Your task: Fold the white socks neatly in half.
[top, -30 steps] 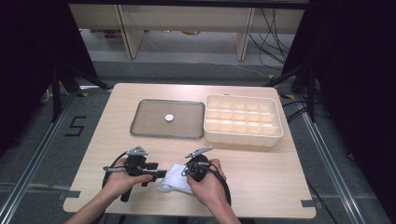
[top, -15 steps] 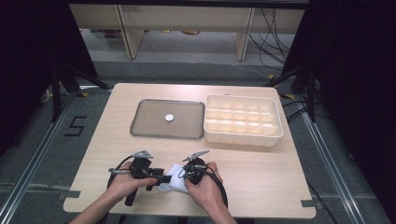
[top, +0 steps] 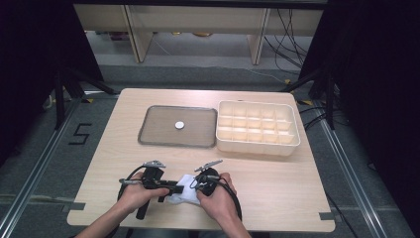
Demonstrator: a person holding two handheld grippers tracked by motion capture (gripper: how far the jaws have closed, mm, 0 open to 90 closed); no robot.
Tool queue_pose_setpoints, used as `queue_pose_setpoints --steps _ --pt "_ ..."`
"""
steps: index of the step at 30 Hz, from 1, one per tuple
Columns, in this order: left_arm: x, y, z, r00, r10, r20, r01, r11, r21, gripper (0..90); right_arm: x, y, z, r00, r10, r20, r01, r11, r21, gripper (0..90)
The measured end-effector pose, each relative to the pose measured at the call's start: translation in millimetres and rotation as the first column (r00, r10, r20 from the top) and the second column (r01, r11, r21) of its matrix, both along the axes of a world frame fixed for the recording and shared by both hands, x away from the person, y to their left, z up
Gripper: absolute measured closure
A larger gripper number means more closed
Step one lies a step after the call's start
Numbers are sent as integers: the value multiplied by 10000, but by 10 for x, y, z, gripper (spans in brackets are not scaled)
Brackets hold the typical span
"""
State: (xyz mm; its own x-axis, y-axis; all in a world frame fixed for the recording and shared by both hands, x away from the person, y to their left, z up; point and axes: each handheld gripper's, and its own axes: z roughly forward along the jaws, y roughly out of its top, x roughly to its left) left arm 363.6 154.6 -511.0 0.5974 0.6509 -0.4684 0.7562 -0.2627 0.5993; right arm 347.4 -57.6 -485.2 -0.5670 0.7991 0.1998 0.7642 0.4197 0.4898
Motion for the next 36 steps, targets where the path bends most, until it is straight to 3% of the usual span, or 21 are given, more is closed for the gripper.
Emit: queue_pose_setpoints --steps 5,8,13,18,27,36 --pt "-1 8 -23 9996 228 -179 -227 9997 59 679 10 -9 -16 10000 72 48 -72 10000 11 900" --pt "9 20 -36 9994 196 -291 -201 9997 -149 700 18 -13 -25 9997 191 139 -191 9998 7 900" --pt "14 37 -45 9983 368 -453 -390 9980 -489 811 20 -11 -37 9998 -124 -159 126 9999 100 900" --pt "11 47 -12 9976 500 -477 -537 9953 -805 828 27 -25 -47 10000 4 -86 -2 9999 144 900" --pt "-26 35 69 9989 473 -53 -476 9924 -1130 835 36 -46 -59 9997 -60 -252 69 9994 348 900" --pt "-59 -13 157 9995 299 107 -279 9880 -1518 839 27 -39 -56 9998 -61 -204 68 9995 311 900"
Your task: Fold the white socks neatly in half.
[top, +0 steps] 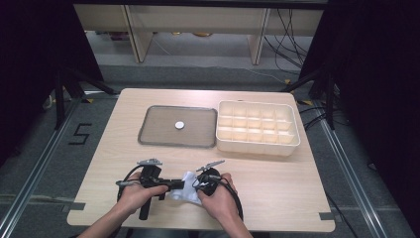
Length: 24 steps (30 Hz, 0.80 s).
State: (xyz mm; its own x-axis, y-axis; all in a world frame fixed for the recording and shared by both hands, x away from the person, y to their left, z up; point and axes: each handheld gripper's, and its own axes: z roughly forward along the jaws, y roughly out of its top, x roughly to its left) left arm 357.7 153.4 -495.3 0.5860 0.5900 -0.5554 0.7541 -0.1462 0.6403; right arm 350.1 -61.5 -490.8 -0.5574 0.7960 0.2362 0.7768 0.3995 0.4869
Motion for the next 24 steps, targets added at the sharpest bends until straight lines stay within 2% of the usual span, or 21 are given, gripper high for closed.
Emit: queue_pose_setpoints --steps 4,10,14,16,17,24 --pt "5 -11 10 10000 -63 9 63 10000 -47 841 3 -3 -5 9999 92 121 -92 10000 20 900" --pt "-5 -24 18 10000 -76 64 77 9999 -76 842 -3 9 0 10000 -37 19 37 10000 -41 900" --pt "-16 -47 33 9999 -145 -13 144 9996 -236 843 -3 8 0 10000 -26 28 27 10000 -51 900" --pt "-17 -57 43 9997 -216 65 218 9995 -210 844 1 6 -4 9998 83 204 -82 9999 -67 900" --pt "-20 -67 50 9997 -219 57 221 9995 -241 845 -3 13 -2 9999 0 108 1 10000 -76 900" --pt "-21 -62 64 9995 -279 129 281 9993 -228 845 -2 23 -10 9997 78 229 -80 9999 104 900"
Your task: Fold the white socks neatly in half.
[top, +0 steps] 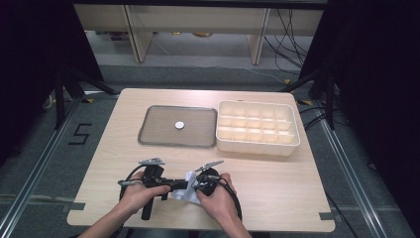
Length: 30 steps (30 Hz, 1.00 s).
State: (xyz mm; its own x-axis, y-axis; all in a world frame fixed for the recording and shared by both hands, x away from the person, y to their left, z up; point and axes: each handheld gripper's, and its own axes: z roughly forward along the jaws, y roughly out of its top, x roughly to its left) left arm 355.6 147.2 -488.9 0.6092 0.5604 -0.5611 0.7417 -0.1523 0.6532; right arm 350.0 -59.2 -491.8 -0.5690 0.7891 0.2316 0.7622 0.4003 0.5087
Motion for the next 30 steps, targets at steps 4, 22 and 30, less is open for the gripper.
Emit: queue_pose_setpoints --steps 4,22,30 --pt "15 53 -7 10000 76 -39 -76 10000 52 845 3 -36 48 9996 -6 266 -5 9991 424 900" --pt "18 36 49 9998 56 174 -58 9999 117 843 -49 -624 146 9916 -1276 221 1285 9906 -466 900" --pt "13 32 59 9997 18 260 -23 9999 163 843 -76 -493 91 9915 -1247 361 1275 9876 -918 900"
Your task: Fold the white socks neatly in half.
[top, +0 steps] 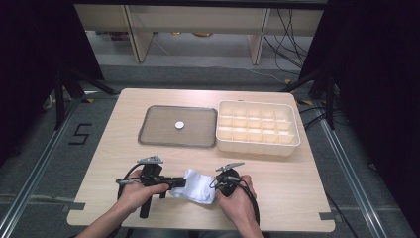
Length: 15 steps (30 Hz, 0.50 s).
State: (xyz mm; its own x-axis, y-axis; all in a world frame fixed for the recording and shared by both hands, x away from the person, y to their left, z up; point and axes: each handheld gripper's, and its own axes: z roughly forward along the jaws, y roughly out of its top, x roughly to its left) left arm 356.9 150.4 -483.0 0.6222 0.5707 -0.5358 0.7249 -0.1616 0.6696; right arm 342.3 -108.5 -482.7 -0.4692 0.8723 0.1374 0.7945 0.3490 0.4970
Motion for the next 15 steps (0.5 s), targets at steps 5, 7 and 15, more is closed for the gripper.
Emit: queue_pose_setpoints --steps 5,7,15 --pt "0 -20 9 10000 47 61 -47 10000 20 843 5 31 7 10000 -76 -61 75 9999 -115 900" --pt "3 -20 17 10000 -66 47 66 10000 55 843 10 33 1 9998 157 103 -153 9991 -387 900" --pt "8 -29 35 9999 -60 103 59 9999 88 843 1 87 0 9999 40 127 -35 9993 -378 900"
